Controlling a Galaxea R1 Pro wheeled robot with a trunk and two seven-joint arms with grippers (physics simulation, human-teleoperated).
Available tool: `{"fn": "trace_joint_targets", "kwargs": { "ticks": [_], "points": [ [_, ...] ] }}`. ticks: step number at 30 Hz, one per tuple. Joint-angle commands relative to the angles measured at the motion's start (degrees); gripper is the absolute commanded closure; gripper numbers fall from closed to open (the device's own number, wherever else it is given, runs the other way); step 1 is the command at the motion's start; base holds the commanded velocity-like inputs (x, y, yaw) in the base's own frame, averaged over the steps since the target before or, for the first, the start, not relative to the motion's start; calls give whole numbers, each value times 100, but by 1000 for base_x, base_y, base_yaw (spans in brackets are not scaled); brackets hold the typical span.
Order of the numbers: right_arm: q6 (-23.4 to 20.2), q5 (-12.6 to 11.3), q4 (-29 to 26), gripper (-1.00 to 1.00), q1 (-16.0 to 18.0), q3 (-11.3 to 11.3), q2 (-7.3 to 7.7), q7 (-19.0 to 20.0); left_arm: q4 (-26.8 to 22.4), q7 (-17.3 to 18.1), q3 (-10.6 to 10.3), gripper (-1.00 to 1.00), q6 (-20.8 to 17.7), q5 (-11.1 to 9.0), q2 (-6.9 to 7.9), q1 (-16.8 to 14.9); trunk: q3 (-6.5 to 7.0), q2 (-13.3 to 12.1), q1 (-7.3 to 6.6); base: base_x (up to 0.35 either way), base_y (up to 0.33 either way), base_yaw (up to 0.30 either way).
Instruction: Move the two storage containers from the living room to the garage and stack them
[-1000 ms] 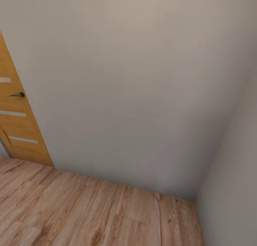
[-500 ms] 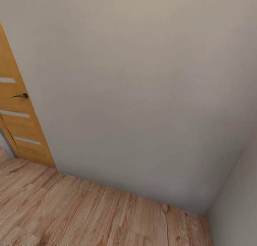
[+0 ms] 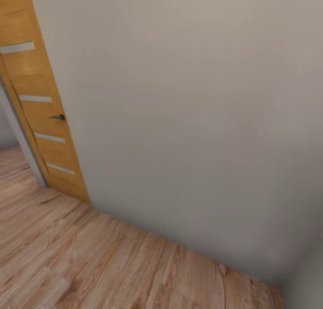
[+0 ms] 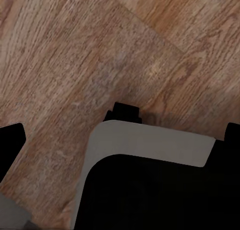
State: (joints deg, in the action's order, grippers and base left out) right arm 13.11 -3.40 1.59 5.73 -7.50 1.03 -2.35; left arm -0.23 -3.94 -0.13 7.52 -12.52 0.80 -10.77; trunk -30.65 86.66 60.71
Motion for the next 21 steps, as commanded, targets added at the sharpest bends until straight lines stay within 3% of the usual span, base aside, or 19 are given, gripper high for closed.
{"fn": "trace_joint_targets", "kwargs": {
  "ticks": [1,21],
  "points": [
    [31,-29,17,-100,7,-52,0,-11,5,-4,-5,-100,14,-36,-1,-4,-5,3,0,0,0,268],
    [33,-21,17,-100,7,-59,2,-11,5,-10,3,-100,12,-42,-1,-4,-5,3,0,0,0,269]
  ]
}}
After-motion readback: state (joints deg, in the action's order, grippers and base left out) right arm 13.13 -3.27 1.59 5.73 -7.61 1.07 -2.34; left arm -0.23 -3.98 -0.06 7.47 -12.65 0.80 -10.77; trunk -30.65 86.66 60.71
